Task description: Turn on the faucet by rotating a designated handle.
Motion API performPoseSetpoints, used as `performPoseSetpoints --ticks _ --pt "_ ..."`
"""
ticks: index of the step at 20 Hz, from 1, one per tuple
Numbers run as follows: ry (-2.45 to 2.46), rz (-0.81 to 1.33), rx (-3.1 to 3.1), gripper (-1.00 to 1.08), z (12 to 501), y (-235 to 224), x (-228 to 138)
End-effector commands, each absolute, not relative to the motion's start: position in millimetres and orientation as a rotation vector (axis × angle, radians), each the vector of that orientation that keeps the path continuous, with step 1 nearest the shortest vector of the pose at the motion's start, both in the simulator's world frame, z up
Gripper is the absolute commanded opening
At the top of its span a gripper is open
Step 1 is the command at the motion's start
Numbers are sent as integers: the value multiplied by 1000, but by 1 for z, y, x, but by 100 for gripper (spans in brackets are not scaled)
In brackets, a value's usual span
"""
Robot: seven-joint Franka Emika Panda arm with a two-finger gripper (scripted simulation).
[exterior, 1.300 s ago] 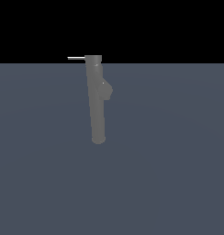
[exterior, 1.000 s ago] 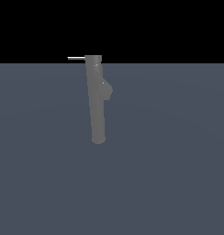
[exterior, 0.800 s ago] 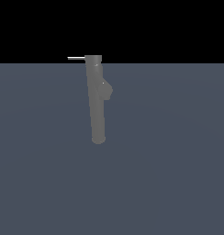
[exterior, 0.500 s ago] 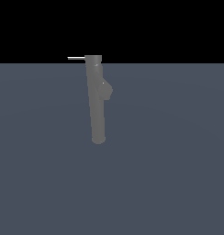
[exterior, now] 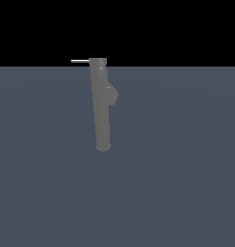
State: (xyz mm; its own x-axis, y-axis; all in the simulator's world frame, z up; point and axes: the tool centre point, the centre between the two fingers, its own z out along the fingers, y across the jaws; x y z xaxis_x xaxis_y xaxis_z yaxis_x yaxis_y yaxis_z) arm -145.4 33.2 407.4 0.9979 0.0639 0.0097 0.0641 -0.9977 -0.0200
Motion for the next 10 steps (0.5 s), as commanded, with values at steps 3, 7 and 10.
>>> performPoseSetpoints --ticks 3,7,10 --pt "-147 -12 -3121 -100 384 47 -113" --pt "-187 -9 -3122 -100 364 60 -86" --pt "-217 -7 -3122 -100 350 70 -65"
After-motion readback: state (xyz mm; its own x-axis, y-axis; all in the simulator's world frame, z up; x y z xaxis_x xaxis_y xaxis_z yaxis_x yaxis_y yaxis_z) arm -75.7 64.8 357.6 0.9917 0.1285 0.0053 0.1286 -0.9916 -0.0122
